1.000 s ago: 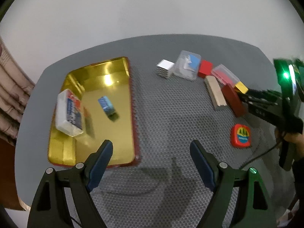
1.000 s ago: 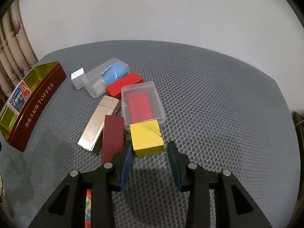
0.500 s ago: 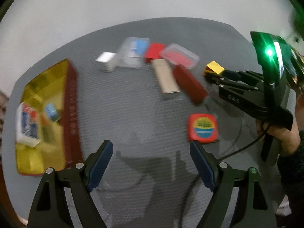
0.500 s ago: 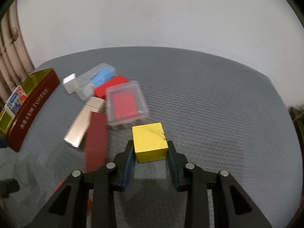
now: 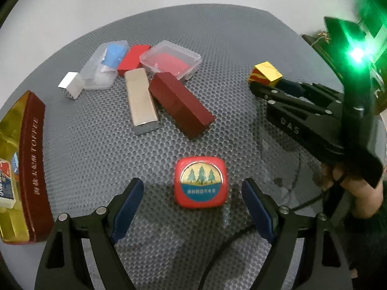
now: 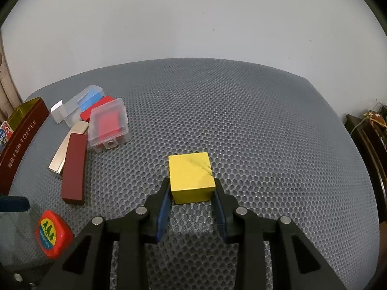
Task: Organize rigid objects
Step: 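Grasp the red tape measure with the left gripper while the right holds the yellow block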
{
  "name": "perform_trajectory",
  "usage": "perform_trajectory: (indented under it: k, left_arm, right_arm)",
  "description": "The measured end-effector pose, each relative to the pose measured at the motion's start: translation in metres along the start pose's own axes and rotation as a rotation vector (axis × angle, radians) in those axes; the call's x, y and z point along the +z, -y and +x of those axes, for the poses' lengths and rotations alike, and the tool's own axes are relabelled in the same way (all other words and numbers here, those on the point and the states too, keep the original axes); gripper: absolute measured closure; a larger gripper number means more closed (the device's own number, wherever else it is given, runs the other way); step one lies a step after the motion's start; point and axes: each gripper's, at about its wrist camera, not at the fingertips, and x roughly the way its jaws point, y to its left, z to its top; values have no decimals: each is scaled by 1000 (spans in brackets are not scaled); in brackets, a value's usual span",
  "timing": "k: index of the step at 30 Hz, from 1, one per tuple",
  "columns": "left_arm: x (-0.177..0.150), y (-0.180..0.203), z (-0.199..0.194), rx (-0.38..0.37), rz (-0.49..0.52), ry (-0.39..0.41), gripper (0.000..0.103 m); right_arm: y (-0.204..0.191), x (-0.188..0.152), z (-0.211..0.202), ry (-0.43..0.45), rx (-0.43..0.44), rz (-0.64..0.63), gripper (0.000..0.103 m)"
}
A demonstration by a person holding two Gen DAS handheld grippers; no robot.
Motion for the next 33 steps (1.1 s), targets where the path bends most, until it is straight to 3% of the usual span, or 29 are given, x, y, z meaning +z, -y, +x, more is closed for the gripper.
perform_trajectory:
  k: [11, 14, 17, 27, 33]
  left_arm:
    - [2, 1, 18, 38, -22, -14, 28]
    - [2, 2, 16, 37, -28, -4, 39]
    - [3, 4, 13, 37, -23, 2, 60]
    - [1, -2, 6, 43, -34, 5, 60]
    - [0, -14, 1, 53, -92, 1, 60]
  right_arm:
    - [-4, -2, 0, 1, 7, 6, 70]
    - [-5, -2, 0, 1, 7, 6, 70]
    - [-7, -3, 0, 1, 5, 5, 70]
    - [-7, -5, -1, 1, 0, 2, 70]
    - [-9, -3, 1, 0, 0, 3, 70]
